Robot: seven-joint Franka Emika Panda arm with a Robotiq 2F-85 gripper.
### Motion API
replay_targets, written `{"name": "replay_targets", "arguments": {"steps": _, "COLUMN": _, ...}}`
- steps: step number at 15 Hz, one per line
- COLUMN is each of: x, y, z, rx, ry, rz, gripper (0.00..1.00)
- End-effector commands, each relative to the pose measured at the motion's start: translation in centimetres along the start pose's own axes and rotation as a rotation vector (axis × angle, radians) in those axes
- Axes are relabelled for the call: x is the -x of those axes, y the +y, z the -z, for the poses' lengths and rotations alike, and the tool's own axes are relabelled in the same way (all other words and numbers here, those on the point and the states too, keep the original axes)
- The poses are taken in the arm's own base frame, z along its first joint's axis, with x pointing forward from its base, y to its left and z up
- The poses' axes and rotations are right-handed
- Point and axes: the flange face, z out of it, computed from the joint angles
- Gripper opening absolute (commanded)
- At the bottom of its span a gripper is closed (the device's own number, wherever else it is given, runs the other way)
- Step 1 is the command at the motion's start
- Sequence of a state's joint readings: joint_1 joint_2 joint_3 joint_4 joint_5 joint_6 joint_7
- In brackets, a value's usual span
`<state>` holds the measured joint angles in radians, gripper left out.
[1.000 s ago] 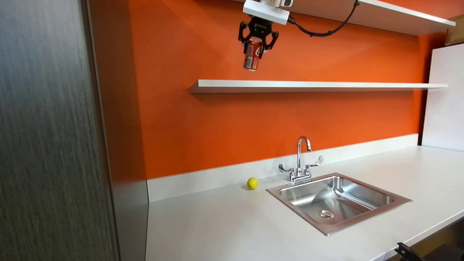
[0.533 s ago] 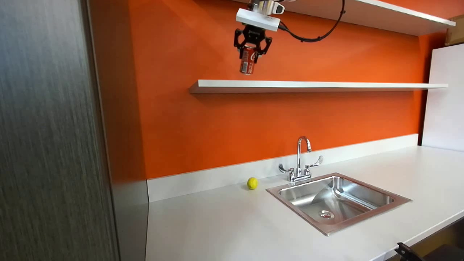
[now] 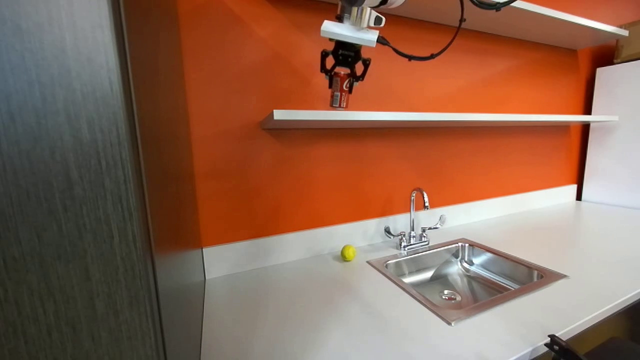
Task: Pick up the can and place it on the lower shelf
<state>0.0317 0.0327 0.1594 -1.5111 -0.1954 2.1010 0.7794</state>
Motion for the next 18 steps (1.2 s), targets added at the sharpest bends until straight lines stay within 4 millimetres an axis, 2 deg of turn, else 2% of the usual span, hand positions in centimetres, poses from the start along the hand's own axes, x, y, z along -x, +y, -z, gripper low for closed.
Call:
{"name": "replay_targets", "arguments": {"steps": 1, "x": -1.5, "y": -1.0, "z": -0.2, "rx": 0.017, "ry": -0.030, "rz": -0.035, "gripper": 0.40}}
{"name": "replay_targets", "arguments": {"steps": 11, "x": -3.2, "y": -2.4, "z": -1.8, "rx": 0.045, "ry": -0.064, "rz": -0.077, "gripper": 0.40}}
{"name": "replay_targets", "arguments": {"steps": 12, "x": -3.3, "y": -2.4, "z": -2.0, "rx": 0.044, "ry": -0.065, "rz": -0.088, "gripper": 0.90}}
{"name": "replay_targets", "arguments": {"steps": 15, "x": -3.5, "y": -2.5, "z": -1.6, "rx": 0.028, "ry": -0.056, "rz": -0.106, "gripper": 1.00}}
{"name": "replay_targets", "arguments": {"steps": 18, "x": -3.6, "y": -2.3, "z": -0.8, "rx": 0.003, "ry": -0.056, "rz": -0.111, "gripper": 1.00}}
